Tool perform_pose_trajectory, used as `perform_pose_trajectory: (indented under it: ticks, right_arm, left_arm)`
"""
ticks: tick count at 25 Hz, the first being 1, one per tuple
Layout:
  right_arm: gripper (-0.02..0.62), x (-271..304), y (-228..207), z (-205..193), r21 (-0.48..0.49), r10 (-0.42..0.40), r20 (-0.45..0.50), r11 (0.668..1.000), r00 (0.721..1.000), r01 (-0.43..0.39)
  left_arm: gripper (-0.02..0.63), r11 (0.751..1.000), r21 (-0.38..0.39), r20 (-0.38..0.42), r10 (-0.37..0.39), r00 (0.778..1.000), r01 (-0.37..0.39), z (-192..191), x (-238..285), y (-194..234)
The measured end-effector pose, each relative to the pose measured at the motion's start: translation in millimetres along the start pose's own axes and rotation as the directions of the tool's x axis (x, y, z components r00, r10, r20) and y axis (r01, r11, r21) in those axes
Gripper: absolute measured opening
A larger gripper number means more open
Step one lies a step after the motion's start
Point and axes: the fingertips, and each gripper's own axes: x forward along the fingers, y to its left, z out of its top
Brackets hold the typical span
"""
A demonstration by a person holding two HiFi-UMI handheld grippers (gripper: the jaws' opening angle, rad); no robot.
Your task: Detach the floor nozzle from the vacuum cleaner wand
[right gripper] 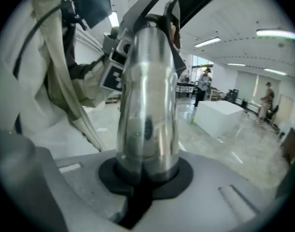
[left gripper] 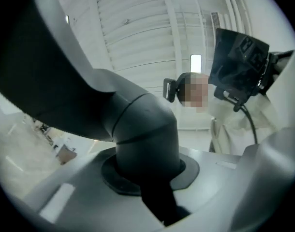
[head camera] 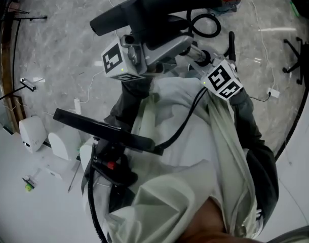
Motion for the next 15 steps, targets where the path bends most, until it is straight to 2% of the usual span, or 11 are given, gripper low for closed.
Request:
perform_pose_trajectory:
  ticks: [2, 4, 6, 7, 8, 9, 10, 11, 12, 14, 15]
  right_arm:
    - [0.038, 4, -13, -2, 0.013, -0.137, -0.032, 0.990, 0.990, 0.137]
    - [0.038, 4, -21, -2, 0.014, -0.233, -0.058, 0.972, 0.971, 0.234]
    - [0.038, 4, -24, -3, 0.017, -0.276, -0.083, 0.960, 0.958, 0.278]
    - [0.038, 5, -25, -4, 0.019, -0.275, -0.089, 0.960, 0.957, 0.278]
    - [0.038, 5, -24, -5, 0.021, -0.262, -0.092, 0.964, 0.961, 0.265]
    - [0.038, 5, -23, -6, 0.021, -0.236, -0.092, 0.971, 0.967, 0.239]
    - [0.038, 4, -19, -7, 0.018, -0.197, -0.085, 0.980, 0.977, 0.199]
    - [0.038, 3, -13, -8, 0.008, -0.147, -0.073, 0.989, 0.986, 0.148]
    - [0.040, 3, -7, -8, -0.006, -0.097, -0.061, 0.995, 0.993, 0.097]
    - [0.041, 3, 5, -9, -0.042, -0.030, -0.047, 0.999, 0.998, 0.028]
    - [0.041, 3, 7, -10, -0.058, -0.025, -0.047, 0.998, 0.999, 0.023]
  left_arm:
    - [0.083, 0.990, 0.010, 0.003, 0.142, 0.990, -0.142, 1, -2, 17]
    - [0.083, 0.965, 0.008, -0.003, 0.263, 0.965, -0.263, 2, -8, 30]
    - [0.081, 0.936, 0.000, -0.010, 0.352, 0.936, -0.352, 1, -14, 41]
    - [0.081, 0.928, -0.006, -0.014, 0.371, 0.928, -0.372, 0, -15, 44]
    - [0.084, 0.931, -0.014, -0.018, 0.365, 0.931, -0.365, -1, -15, 45]
    - [0.086, 0.944, -0.025, -0.022, 0.328, 0.944, -0.329, -3, -13, 43]
    - [0.086, 0.965, -0.041, -0.027, 0.259, 0.966, -0.260, -5, -11, 36]
    - [0.086, 0.985, -0.062, -0.031, 0.162, 0.986, -0.164, -7, -8, 26]
    - [0.086, 0.995, -0.082, -0.032, 0.055, 0.998, -0.057, -9, -7, 13]
    - [0.087, 0.988, -0.094, -0.027, -0.122, 0.992, 0.119, -10, -10, -12]
    - [0.087, 0.982, -0.086, -0.022, -0.169, 0.985, 0.167, -10, -12, -21]
